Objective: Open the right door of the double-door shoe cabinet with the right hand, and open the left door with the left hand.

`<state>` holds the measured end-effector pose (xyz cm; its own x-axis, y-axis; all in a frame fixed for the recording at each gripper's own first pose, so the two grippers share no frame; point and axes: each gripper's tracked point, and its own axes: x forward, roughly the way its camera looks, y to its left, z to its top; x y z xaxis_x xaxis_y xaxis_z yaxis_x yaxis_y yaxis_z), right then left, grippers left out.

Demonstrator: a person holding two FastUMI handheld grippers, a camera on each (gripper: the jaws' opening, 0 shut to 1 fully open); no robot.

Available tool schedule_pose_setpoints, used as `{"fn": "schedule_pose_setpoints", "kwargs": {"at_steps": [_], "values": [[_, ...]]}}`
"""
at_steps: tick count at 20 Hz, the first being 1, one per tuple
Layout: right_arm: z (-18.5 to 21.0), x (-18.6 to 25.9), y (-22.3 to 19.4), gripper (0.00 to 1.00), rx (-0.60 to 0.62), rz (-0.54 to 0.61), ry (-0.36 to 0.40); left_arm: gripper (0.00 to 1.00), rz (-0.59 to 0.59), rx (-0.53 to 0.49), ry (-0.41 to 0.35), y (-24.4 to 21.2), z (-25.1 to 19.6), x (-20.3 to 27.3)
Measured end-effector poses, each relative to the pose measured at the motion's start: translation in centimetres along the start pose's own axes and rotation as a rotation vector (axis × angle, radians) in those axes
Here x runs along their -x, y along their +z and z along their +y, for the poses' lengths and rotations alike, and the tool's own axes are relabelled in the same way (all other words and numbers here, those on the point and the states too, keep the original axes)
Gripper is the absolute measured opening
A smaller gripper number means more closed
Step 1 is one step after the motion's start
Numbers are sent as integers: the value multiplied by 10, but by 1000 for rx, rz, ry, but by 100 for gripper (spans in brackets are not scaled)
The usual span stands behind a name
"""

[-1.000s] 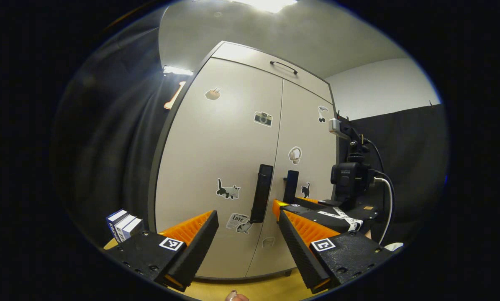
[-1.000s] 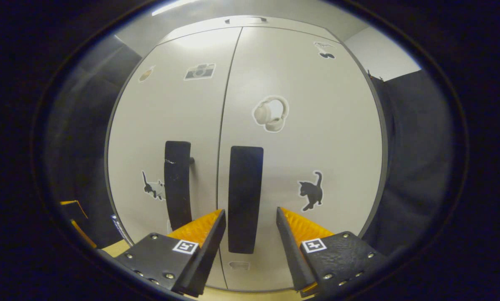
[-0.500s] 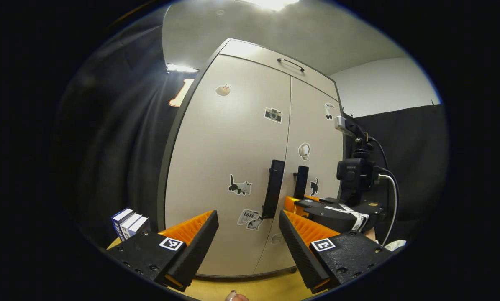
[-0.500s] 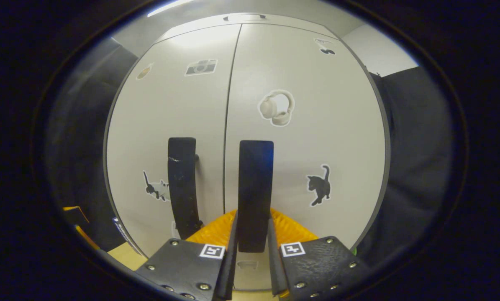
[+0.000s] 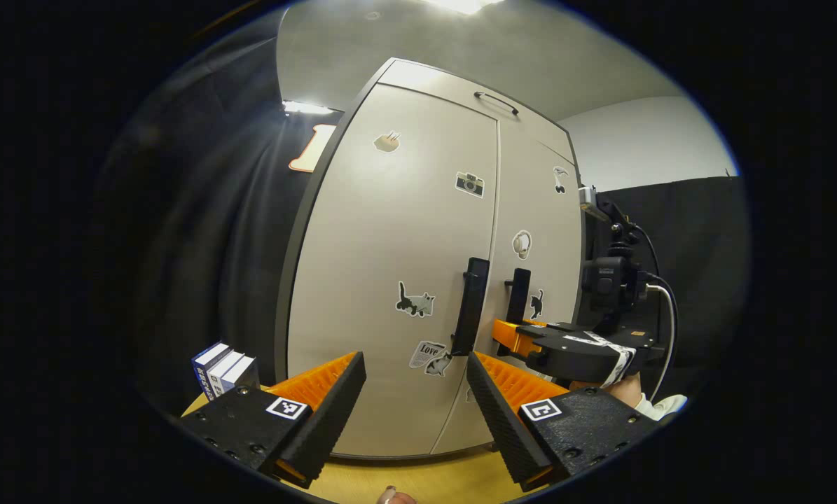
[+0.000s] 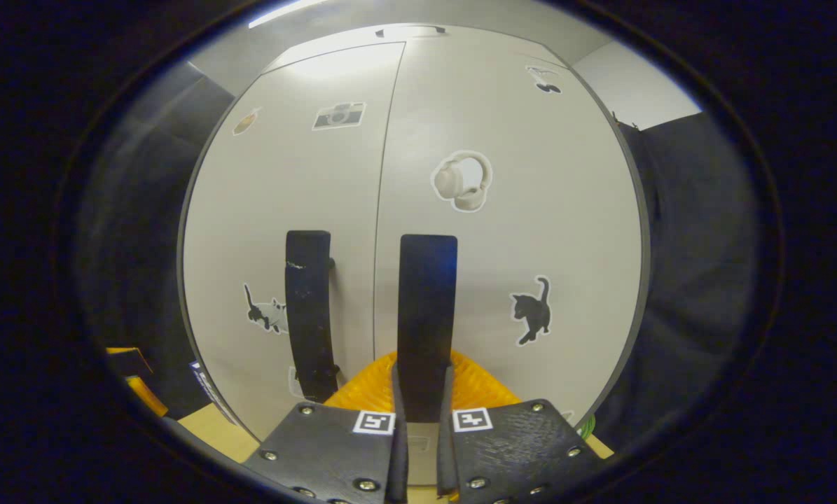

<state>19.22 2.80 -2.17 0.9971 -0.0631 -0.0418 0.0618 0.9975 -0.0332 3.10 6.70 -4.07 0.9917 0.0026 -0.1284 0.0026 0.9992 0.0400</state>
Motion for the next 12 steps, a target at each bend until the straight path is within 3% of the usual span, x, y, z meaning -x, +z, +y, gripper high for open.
{"fn": "schedule_pose_setpoints", "kwargs": {"at_steps": [5,12], "values": [[-12,36,1,16,31,4,12,95,-8,-14,-39,4,-18,13],[-34,77,3,16,64,12,-30,95,12,-8,-123,-1,-49,32]]}}
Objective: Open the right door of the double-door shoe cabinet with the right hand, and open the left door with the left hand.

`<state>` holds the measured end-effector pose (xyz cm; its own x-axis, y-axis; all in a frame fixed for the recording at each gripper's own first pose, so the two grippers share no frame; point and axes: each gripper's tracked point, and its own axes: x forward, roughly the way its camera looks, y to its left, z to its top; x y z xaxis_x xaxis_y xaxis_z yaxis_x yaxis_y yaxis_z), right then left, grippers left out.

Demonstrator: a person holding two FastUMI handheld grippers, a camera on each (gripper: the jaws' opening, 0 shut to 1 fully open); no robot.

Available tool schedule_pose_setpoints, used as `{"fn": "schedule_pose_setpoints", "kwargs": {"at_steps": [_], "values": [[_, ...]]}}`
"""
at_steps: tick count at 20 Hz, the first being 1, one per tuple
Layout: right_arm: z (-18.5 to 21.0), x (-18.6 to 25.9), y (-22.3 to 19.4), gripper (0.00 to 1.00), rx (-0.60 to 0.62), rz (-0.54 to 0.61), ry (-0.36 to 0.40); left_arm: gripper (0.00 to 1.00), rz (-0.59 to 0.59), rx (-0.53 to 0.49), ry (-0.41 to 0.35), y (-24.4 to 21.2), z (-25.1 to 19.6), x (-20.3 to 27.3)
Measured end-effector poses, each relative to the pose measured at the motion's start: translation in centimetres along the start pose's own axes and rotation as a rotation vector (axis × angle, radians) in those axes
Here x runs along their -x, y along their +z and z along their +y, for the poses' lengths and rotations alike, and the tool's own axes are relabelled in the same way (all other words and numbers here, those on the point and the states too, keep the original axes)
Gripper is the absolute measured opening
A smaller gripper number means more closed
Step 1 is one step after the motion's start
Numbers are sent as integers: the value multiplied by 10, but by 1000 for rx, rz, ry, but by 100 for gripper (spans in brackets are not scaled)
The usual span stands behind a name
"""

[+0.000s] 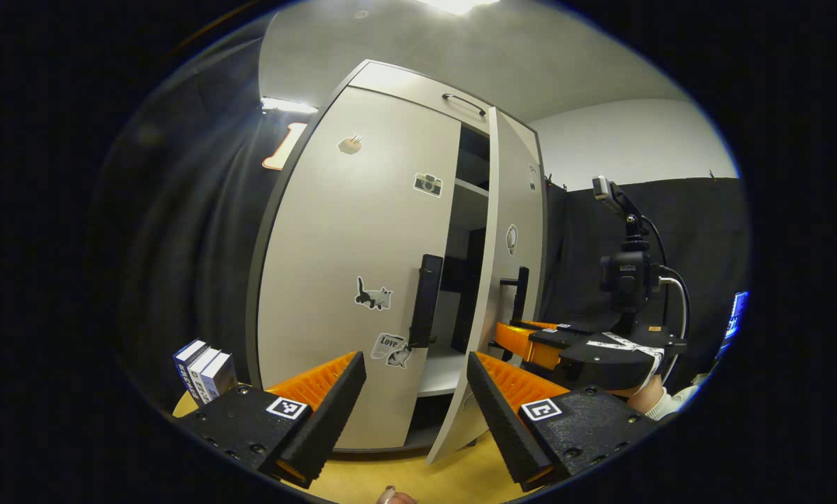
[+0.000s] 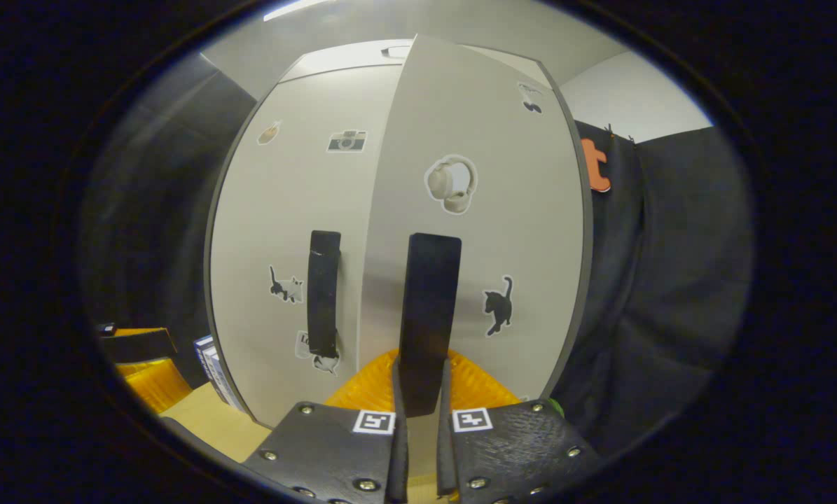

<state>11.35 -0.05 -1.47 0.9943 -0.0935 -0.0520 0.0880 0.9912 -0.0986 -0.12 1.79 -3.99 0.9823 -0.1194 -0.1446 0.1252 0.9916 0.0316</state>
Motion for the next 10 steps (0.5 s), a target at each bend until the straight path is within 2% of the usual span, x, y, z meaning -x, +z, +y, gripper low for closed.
{"fn": "schedule_pose_setpoints", "kwargs": {"at_steps": [10], "values": [[-50,53,-2,16,52,4,-35,95,2,-5,-5,-2,-34,18]]}}
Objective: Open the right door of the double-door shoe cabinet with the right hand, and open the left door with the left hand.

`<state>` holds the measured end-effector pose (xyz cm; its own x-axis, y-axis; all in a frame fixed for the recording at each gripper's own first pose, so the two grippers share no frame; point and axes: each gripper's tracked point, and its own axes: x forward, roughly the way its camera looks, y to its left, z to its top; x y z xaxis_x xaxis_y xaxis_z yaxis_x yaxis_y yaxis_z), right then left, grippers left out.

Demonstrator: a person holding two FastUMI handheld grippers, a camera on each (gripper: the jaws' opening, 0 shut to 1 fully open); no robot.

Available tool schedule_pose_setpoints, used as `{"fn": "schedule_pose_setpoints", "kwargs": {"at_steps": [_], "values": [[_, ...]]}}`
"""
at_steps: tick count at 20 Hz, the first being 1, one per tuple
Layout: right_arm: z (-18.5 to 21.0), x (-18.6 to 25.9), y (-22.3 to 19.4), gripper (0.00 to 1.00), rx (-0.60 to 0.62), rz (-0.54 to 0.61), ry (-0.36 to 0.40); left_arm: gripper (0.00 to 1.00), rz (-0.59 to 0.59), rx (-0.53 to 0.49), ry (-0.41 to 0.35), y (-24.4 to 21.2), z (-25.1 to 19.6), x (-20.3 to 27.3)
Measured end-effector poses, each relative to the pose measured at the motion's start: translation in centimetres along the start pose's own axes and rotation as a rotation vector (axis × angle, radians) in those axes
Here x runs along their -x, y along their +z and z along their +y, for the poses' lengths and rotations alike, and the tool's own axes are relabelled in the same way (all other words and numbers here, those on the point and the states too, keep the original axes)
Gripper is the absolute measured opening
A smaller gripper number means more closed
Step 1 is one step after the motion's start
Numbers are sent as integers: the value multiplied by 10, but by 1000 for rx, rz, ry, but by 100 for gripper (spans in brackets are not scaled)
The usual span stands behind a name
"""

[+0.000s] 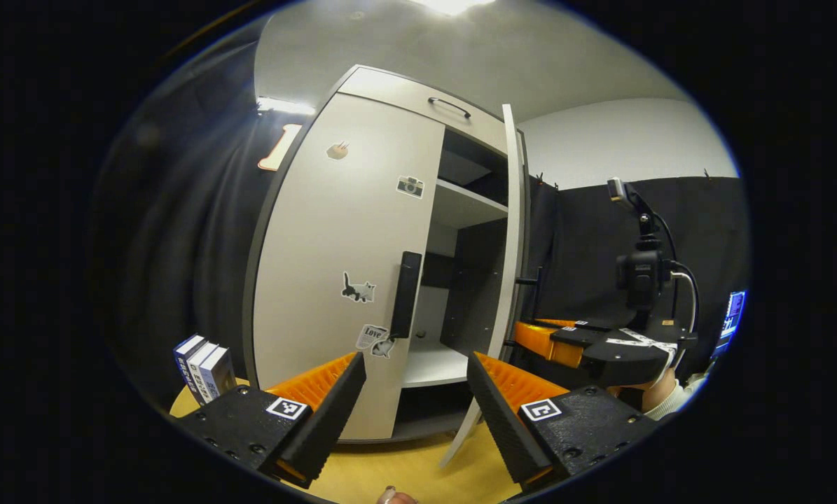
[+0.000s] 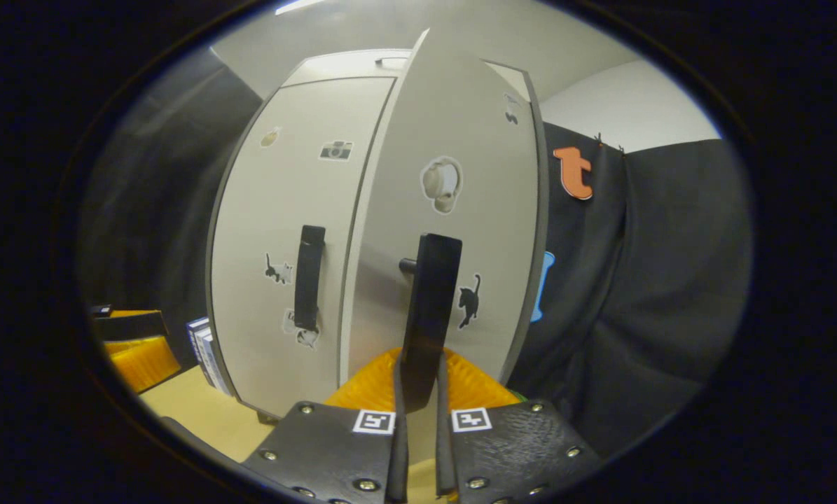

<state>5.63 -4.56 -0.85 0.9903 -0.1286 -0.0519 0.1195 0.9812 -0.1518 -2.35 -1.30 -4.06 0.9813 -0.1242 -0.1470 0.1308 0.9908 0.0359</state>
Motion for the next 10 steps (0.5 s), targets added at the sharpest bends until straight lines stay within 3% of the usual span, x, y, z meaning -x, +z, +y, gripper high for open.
{"fn": "schedule_pose_setpoints", "kwargs": {"at_steps": [10], "values": [[-92,36,-14,14,69,0,47,95,-32,-11,54,-8,-85,-6]]}}
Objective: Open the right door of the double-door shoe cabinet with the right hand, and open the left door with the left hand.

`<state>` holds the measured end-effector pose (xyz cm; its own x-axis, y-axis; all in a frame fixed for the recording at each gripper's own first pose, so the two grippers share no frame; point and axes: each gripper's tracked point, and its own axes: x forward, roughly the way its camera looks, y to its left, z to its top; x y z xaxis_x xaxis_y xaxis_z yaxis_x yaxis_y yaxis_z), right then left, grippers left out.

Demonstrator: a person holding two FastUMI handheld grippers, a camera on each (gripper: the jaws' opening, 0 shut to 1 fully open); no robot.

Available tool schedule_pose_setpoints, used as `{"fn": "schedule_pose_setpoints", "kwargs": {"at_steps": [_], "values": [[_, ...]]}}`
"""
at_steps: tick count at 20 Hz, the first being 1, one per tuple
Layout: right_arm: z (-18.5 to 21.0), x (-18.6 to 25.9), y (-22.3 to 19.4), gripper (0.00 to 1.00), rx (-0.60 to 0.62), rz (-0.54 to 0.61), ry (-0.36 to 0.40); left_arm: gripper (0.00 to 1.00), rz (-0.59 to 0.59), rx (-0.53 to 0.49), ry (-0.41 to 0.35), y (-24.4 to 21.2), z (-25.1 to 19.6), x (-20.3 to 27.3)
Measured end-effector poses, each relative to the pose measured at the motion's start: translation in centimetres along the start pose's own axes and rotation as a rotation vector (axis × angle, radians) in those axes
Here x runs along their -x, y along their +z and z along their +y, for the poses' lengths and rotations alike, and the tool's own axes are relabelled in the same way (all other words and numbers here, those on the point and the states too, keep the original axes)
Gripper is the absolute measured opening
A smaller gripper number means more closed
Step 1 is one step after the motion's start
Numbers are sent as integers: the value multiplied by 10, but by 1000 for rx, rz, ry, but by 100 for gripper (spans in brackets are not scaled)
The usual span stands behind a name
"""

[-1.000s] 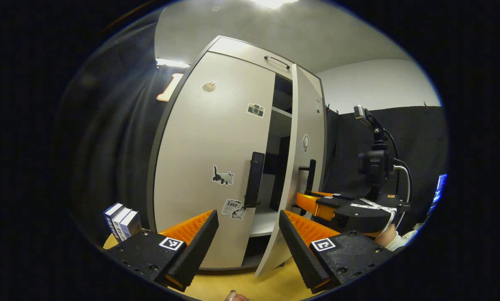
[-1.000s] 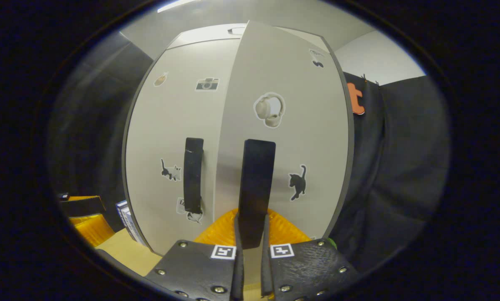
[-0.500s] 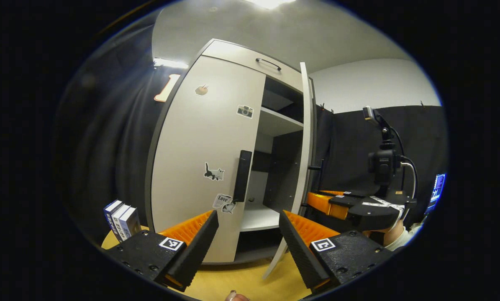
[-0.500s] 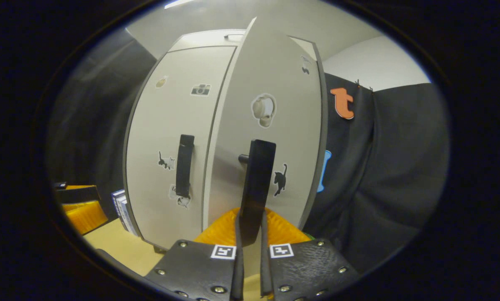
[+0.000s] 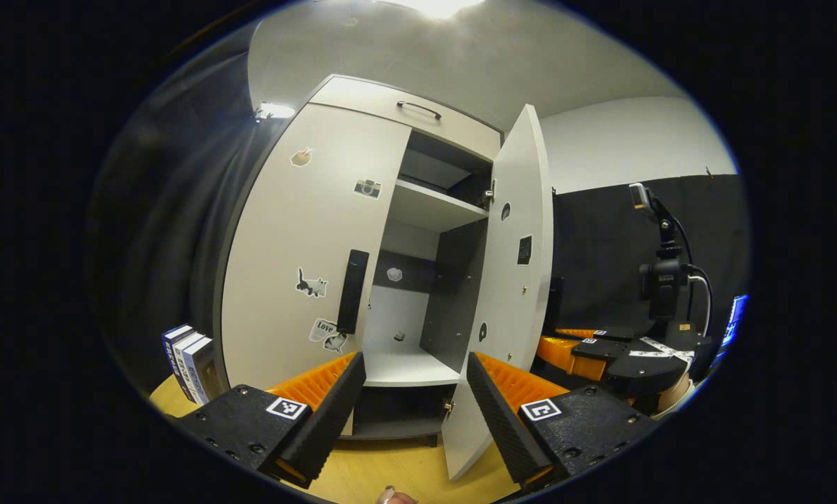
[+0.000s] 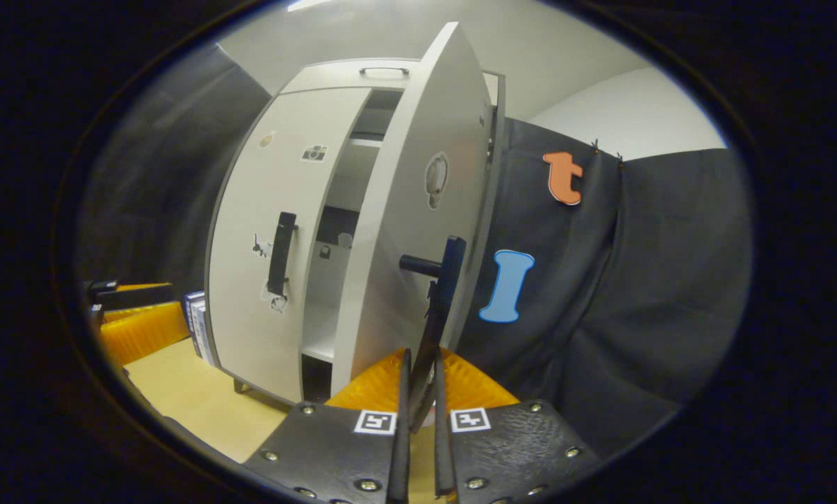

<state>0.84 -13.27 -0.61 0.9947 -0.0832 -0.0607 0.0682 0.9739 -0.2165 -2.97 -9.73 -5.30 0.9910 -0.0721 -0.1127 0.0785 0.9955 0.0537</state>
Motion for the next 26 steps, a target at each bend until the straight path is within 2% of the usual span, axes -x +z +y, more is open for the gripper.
{"fn": "schedule_pose_setpoints", "kwargs": {"at_steps": [4,11,12,13,20,23,26], "values": [[-32,1,-9,14,-25,-2,13,95,-6,-9,44,-3,-15,-2],[-75,2,-19,11,-91,-6,17,95,-17,-5,124,-4,-13,-14],[-79,1,-20,11,-106,-7,18,95,-20,-2,133,-4,-11,-15],[-79,0,-22,4,-119,-7,30,95,-25,2,137,-4,-10,-17],[-76,9,-25,5,-106,18,42,95,-63,-16,206,7,30,-36],[-89,36,-30,5,-143,40,-4,95,-62,-73,206,12,49,-59],[-91,56,-22,5,-231,24,-55,95,-63,-160,182,14,62,-90]]}}
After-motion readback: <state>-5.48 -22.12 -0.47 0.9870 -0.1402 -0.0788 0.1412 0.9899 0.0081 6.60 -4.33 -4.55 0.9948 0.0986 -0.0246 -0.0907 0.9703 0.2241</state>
